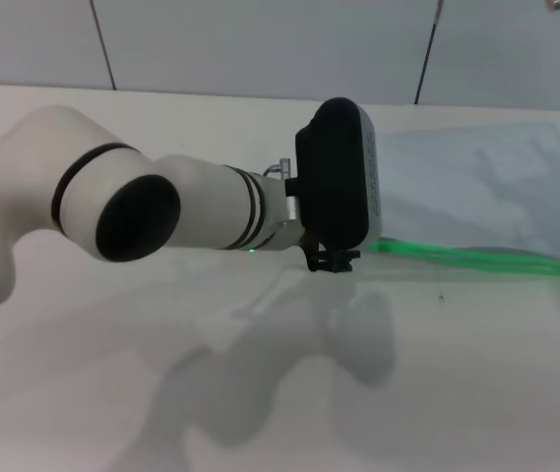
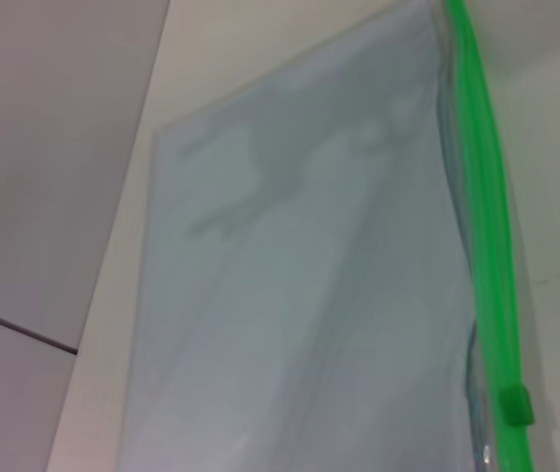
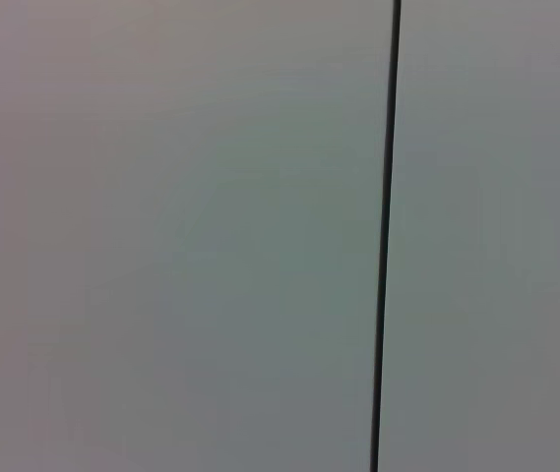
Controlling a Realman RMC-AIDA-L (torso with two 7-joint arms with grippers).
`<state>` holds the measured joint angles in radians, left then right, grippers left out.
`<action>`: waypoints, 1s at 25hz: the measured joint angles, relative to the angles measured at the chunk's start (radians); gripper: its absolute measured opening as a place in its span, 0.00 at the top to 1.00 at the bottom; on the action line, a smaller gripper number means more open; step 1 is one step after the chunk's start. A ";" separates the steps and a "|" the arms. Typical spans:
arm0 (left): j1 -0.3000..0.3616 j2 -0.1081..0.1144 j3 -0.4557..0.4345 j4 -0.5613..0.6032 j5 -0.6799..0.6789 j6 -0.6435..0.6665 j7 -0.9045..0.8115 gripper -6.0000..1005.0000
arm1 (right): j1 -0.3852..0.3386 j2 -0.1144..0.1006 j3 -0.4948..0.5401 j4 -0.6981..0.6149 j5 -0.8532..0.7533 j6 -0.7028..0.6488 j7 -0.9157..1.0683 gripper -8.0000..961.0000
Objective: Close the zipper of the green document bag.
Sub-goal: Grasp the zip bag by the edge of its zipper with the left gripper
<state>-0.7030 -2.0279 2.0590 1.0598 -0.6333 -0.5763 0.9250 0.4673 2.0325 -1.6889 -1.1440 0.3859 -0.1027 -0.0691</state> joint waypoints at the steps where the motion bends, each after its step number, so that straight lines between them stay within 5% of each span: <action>1: -0.001 0.000 0.005 0.000 -0.001 0.000 0.000 0.27 | 0.000 0.000 0.000 0.000 0.000 0.000 0.000 0.15; 25: -0.012 -0.001 0.100 -0.096 -0.009 0.208 0.006 0.27 | 0.009 0.000 -0.011 0.000 0.003 0.000 0.000 0.15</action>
<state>-0.7148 -2.0293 2.1585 0.9638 -0.6423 -0.3685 0.9314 0.4759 2.0325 -1.6996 -1.1444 0.3889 -0.1028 -0.0690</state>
